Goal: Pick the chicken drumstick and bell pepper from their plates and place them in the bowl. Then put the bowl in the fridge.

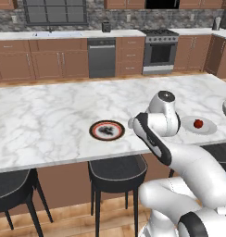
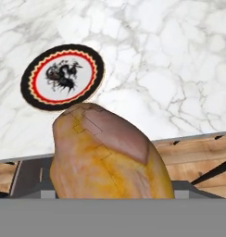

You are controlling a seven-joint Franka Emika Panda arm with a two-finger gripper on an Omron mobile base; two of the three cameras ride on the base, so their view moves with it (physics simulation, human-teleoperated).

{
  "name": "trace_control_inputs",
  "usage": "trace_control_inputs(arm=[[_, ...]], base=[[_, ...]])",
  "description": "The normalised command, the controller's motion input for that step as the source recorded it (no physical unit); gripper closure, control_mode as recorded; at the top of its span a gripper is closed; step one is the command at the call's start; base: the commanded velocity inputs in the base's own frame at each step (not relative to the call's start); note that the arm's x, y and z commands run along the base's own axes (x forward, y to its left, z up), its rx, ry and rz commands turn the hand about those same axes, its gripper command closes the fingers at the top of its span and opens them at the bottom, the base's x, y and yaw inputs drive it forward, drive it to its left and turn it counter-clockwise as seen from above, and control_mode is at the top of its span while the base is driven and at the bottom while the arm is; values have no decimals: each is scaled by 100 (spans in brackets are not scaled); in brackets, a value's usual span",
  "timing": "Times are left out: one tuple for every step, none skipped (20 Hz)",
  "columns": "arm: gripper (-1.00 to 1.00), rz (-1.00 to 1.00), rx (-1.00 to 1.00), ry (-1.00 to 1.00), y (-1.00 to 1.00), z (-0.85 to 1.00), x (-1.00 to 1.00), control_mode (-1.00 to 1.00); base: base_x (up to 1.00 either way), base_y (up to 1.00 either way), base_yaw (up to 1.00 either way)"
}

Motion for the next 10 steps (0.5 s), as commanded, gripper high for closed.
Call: trace_control_inputs(arm=[[100, 0, 0, 0, -4, 0, -8, -100], [100, 0, 0, 0, 0, 0, 0, -100], [100, 0, 0, 0, 0, 0, 0, -100], [100, 0, 0, 0, 0, 0, 0, -100], [100, 0, 0, 0, 0, 0, 0, -100], [100, 0, 0, 0, 0, 0, 0, -100], [100, 0, 0, 0, 0, 0, 0, -100], [100, 0, 0, 0, 0, 0, 0, -100], [100, 0, 0, 0, 0, 0, 0, -100], [100, 0, 0, 0, 0, 0, 0, -100]], base=[[0, 0, 0], [0, 0, 0], [0, 0, 0], [0, 0, 0], [0, 0, 0], [0, 0, 0], [0, 0, 0], [0, 0, 0], [0, 0, 0], [0, 0, 0]])
